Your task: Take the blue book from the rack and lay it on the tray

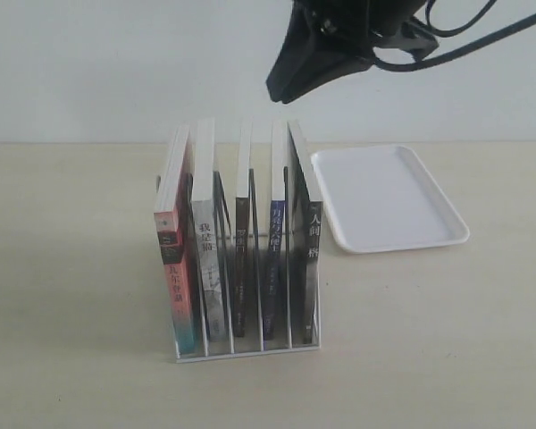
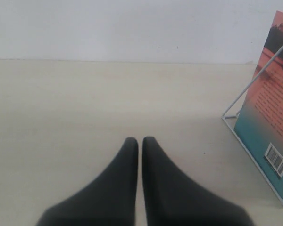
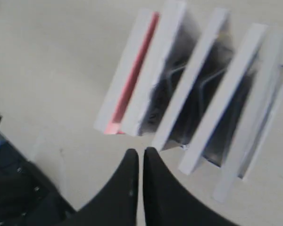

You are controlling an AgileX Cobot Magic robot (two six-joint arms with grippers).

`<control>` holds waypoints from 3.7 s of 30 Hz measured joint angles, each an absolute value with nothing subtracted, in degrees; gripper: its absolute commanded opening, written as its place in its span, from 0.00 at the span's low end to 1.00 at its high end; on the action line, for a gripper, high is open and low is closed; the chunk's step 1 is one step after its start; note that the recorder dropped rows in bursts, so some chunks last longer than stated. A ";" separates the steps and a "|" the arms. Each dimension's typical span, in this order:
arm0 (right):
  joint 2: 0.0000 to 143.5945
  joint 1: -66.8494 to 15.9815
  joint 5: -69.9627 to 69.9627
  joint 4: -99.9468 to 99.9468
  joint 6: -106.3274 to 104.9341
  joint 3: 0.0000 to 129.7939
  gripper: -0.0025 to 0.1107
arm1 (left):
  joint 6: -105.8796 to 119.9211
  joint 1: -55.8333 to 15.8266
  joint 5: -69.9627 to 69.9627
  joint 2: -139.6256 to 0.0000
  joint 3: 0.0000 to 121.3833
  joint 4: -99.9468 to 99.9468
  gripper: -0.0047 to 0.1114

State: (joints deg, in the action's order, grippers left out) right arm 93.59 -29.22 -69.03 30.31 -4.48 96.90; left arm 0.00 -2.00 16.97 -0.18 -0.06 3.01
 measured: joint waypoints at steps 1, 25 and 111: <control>93.59 -29.22 -69.35 32.56 -6.32 96.90 0.02 | 0.00 -2.00 16.97 -0.18 -0.06 3.01 0.08; 104.77 -45.19 -69.59 -1.75 30.00 116.89 0.06 | 0.00 -2.00 16.97 -0.18 -0.06 3.01 0.08; 107.16 -42.66 -69.78 -3.40 30.24 98.77 0.03 | 0.00 -2.00 16.97 -0.18 -0.06 3.01 0.08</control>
